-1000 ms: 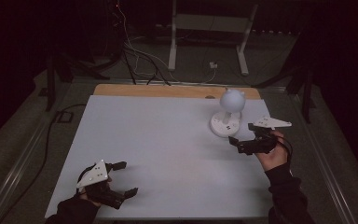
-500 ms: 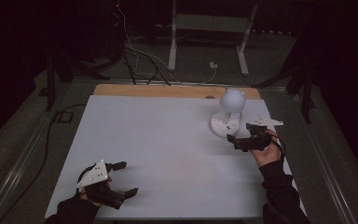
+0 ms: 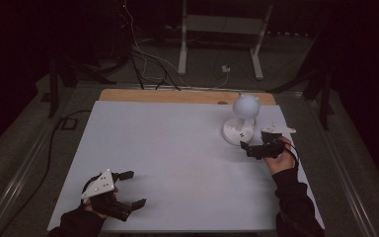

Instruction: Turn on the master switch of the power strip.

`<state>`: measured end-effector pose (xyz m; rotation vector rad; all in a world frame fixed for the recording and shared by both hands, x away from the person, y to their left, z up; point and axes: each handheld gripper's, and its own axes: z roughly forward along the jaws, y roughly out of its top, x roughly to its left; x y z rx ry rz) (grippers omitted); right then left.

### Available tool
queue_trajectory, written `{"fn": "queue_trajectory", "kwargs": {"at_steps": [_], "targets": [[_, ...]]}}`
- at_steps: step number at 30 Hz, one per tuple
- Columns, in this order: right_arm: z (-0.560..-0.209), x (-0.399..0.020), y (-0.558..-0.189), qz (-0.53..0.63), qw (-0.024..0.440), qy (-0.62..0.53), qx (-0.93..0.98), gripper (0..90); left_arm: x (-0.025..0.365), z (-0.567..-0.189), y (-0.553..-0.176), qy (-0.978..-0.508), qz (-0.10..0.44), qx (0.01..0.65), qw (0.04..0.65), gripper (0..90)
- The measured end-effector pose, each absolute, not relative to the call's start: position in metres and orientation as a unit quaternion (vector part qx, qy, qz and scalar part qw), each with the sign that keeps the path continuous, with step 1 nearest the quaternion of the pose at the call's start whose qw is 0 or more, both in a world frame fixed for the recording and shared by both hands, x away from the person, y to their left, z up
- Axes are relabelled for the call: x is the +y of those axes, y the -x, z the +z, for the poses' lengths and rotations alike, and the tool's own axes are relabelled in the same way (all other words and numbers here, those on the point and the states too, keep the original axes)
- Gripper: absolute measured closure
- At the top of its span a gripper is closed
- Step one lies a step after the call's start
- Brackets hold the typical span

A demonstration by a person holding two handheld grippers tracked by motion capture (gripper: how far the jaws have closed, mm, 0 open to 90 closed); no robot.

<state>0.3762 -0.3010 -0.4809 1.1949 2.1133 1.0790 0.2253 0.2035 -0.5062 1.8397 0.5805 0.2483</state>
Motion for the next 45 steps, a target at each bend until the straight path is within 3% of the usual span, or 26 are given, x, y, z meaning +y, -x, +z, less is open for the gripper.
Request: {"fn": "queue_trajectory", "kwargs": {"at_steps": [13, 19, 26, 27, 29, 32, 45], "targets": [[-0.499, -0.310, -0.385, 0.402, 0.232, -0.463, 0.755, 0.9, 0.204, -0.506, -0.226, -0.780, 0.103, 0.249, 0.564, 0.2], [-0.502, -0.311, -0.391, 0.405, 0.248, -0.489, 0.732, 1.4, 0.204, -0.507, -0.226, -0.780, 0.103, 0.249, 0.564, 0.2], [-0.502, -0.311, -0.392, 0.397, 0.249, -0.507, 0.724, 17.2, 0.204, -0.506, -0.226, -0.780, 0.103, 0.249, 0.564, 0.2], [-0.502, -0.311, -0.392, 0.395, 0.248, -0.509, 0.723, 26.2, 0.204, -0.507, -0.226, -0.780, 0.104, 0.249, 0.564, 0.2], [-0.501, -0.310, -0.392, 0.394, 0.245, -0.513, 0.722, 29.4, 0.204, -0.507, -0.226, -0.781, 0.103, 0.249, 0.564, 0.2], [-0.499, -0.310, -0.392, 0.395, 0.243, -0.519, 0.718, 41.3, 0.204, -0.506, -0.226, -0.780, 0.104, 0.249, 0.564, 0.2], [-0.496, -0.310, -0.397, 0.381, 0.248, -0.534, 0.713, 71.1, 0.204, -0.507, -0.226, -0.780, 0.103, 0.250, 0.565, 0.2]]}}
